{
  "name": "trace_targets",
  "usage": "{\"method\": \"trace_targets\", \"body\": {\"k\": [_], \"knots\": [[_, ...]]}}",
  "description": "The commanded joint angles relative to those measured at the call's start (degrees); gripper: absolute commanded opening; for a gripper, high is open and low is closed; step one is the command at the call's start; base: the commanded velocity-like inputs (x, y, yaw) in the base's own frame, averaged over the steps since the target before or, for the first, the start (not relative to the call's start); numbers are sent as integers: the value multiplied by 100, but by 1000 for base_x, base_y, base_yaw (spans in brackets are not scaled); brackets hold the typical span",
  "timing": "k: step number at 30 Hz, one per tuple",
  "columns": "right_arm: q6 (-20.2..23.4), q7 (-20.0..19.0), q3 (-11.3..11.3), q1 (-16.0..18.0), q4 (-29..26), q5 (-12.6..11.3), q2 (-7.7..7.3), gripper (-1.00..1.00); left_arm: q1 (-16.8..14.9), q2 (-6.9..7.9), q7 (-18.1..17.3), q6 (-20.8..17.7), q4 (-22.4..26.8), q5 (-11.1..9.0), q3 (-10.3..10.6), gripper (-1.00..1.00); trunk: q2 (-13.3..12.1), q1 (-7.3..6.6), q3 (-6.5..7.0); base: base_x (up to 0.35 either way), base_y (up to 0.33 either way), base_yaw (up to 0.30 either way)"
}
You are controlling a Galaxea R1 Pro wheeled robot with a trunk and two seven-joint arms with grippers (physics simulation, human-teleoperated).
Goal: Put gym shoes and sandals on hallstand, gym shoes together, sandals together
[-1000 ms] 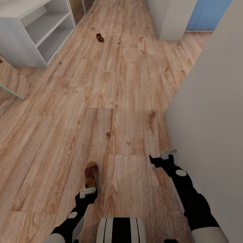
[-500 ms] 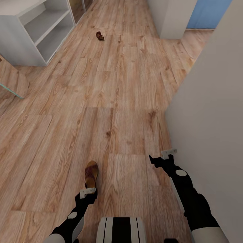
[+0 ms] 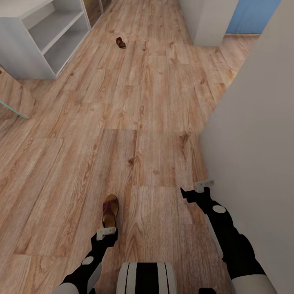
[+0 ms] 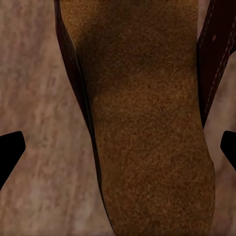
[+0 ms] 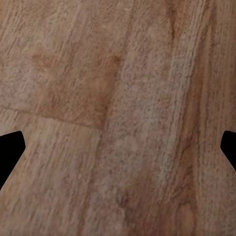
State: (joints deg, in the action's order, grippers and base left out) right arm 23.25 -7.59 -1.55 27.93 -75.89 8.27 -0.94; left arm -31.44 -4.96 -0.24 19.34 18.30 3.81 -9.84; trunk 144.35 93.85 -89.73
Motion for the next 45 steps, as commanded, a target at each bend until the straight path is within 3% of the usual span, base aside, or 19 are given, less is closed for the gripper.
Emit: {"method": "trace_targets", "body": {"k": [1,26,27,45], "knots": [[30,-31,-3,2,-10,61,-3,100,-3,-5,-3,19,-3,40,-36,100,1,-1,-3,0,0,0],[30,-32,-3,2,-9,61,-3,100,14,0,6,23,-73,37,-53,100,1,-1,-3,0,0,0],[30,-32,-3,2,-7,61,-3,100,15,2,6,20,-81,39,-53,-100,1,-1,-3,0,0,0],[30,-31,-3,2,-6,61,-3,100,32,21,6,26,-21,34,-46,-100,1,-1,-3,0,0,0]]}}
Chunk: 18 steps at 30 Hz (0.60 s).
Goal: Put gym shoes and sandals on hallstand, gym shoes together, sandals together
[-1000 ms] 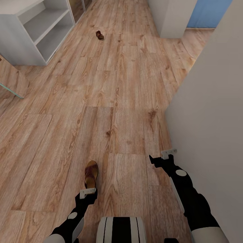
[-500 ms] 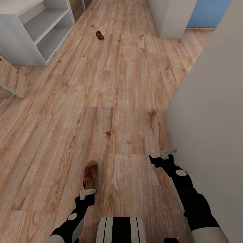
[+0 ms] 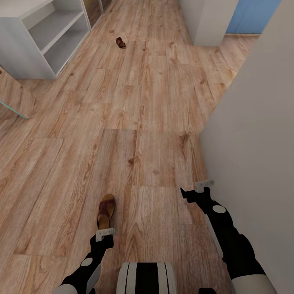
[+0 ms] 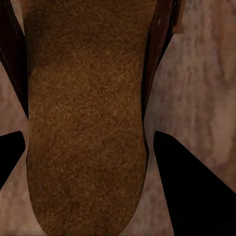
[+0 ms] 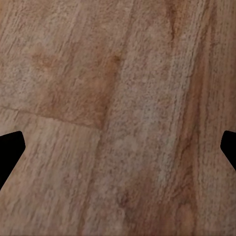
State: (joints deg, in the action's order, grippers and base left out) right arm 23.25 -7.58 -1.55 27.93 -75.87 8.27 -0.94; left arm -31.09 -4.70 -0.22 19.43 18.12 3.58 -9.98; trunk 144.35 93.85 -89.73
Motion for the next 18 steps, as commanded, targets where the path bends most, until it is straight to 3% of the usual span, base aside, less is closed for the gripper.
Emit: {"method": "trace_targets", "body": {"k": [1,12,18], "knots": [[30,-31,-3,2,-8,61,-3,100,-2,-4,5,17,-3,58,-32,-100,1,-1,-3,0,0,0],[30,-33,-3,2,-16,61,-3,100,-2,-4,5,17,14,64,-32,-100,1,-1,-3,0,0,0],[30,-33,-5,2,-16,61,-3,100,-2,-4,5,17,16,64,-48,-100,-7,-16,130,0,0,0]]}}
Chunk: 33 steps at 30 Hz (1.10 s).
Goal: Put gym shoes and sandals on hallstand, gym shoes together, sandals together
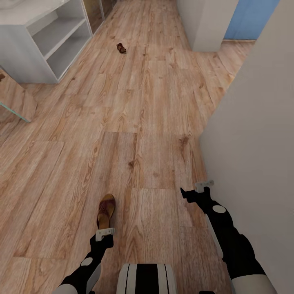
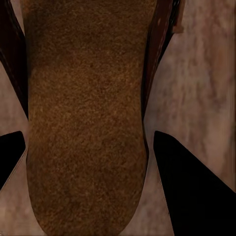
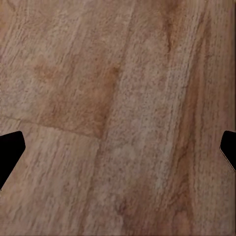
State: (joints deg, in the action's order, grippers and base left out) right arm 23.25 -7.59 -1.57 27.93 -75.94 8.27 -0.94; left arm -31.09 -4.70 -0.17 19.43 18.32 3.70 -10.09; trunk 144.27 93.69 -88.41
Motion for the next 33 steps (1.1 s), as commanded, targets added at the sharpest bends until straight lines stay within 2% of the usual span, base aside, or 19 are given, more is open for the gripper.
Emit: {"method": "trace_targets", "body": {"k": [1,10,24,33], "knots": [[29,-32,-12,2,-7,61,-6,100,-2,-4,-1,14,-4,52,-40,-100,0,-3,20,0,0,0],[15,-32,-241,2,6,68,-41,100,-6,3,-2,9,-4,52,-51,-100,-12,-26,219,0,0,0],[18,-33,-289,2,-2,70,-27,100,-11,21,-1,-4,-4,52,-37,-100,-31,-62,534,0,0,0],[21,-32,-291,1,-8,70,-21,100,-11,19,7,-8,-4,52,-37,-100,-43,-86,799,0,0,0]]}}
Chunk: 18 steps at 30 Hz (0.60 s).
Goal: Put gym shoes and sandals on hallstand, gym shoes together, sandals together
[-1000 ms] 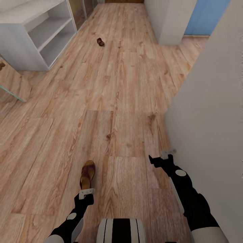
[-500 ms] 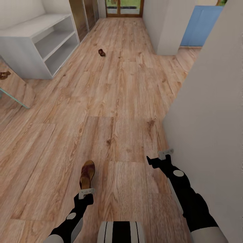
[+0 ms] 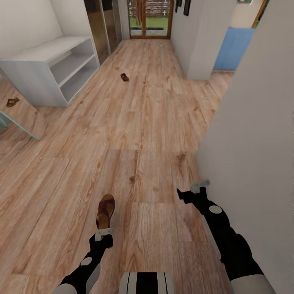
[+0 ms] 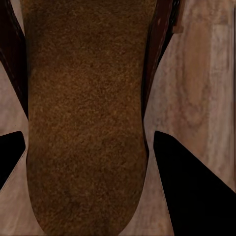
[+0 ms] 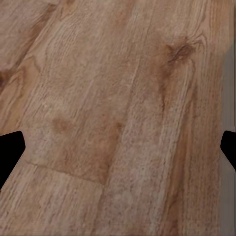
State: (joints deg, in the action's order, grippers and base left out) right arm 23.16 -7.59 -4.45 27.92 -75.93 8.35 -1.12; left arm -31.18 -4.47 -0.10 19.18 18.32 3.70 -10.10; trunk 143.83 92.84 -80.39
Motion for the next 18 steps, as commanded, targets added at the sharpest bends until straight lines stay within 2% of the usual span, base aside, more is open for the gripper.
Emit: {"method": "trace_targets", "body": {"k": [1,18], "knots": [[31,-32,-3,1,-9,61,-3,100,-2,-6,1,17,-4,52,-36,-100,0,-3,28,0,0,0],[31,-32,-3,-3,-1,61,-3,100,-2,-3,19,19,-4,52,-36,-100,-23,-47,557,0,0,0]]}}
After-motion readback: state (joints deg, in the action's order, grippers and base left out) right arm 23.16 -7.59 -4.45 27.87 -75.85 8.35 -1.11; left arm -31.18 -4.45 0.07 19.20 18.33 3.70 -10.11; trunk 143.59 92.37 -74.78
